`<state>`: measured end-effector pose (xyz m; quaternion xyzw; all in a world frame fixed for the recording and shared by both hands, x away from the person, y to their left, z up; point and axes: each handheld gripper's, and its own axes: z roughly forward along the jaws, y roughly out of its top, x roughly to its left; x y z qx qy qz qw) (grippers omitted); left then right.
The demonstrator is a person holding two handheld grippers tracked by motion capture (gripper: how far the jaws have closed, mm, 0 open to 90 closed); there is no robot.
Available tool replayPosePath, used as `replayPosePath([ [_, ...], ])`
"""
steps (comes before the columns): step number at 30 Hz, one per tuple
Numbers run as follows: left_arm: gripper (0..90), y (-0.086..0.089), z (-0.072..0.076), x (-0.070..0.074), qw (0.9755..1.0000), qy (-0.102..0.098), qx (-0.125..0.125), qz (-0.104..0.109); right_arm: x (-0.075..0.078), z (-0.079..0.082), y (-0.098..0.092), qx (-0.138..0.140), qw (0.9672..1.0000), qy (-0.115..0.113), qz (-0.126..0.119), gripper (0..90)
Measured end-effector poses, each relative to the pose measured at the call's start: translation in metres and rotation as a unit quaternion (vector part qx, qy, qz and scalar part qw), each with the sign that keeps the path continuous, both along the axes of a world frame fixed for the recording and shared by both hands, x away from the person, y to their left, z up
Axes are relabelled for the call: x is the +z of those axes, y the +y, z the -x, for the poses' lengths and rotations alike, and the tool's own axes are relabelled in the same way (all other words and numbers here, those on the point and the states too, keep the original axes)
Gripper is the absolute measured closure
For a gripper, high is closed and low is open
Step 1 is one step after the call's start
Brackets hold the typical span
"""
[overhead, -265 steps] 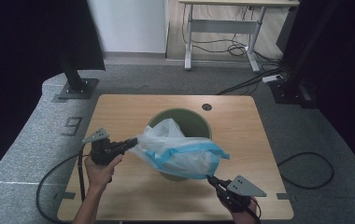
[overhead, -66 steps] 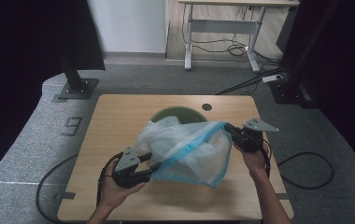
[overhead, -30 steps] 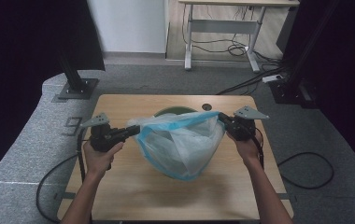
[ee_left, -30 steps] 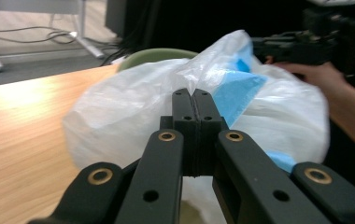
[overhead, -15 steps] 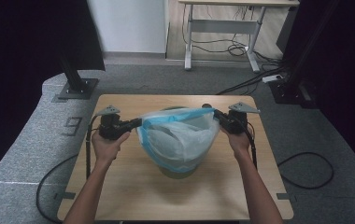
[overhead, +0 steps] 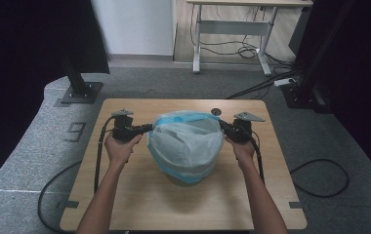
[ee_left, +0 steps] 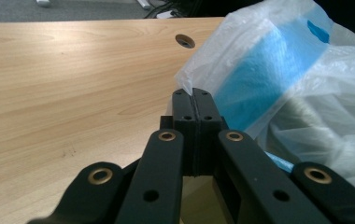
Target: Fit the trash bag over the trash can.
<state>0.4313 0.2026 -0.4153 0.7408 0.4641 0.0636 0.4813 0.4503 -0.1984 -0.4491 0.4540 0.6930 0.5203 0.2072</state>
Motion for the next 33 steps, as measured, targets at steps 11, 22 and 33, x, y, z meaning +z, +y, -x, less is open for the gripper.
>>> replayPosePath([
  [11,90.0,0.001,-0.013,-0.026,0.999,0.045,-0.001,0.0,-0.016,-0.005,0.011,0.011,0.9991,0.04,0.008,89.0],
  [22,89.9,0.0,-0.002,-0.041,0.9982,0.055,-0.018,-0.015,-0.032,0.001,0.002,0.008,0.9947,0.086,0.056,89.0],
  [33,89.9,0.006,0.006,-0.034,0.9995,0.026,-0.019,0.001,-0.007,0.045,-0.038,-0.016,0.9996,-0.005,-0.023,60.9],
])
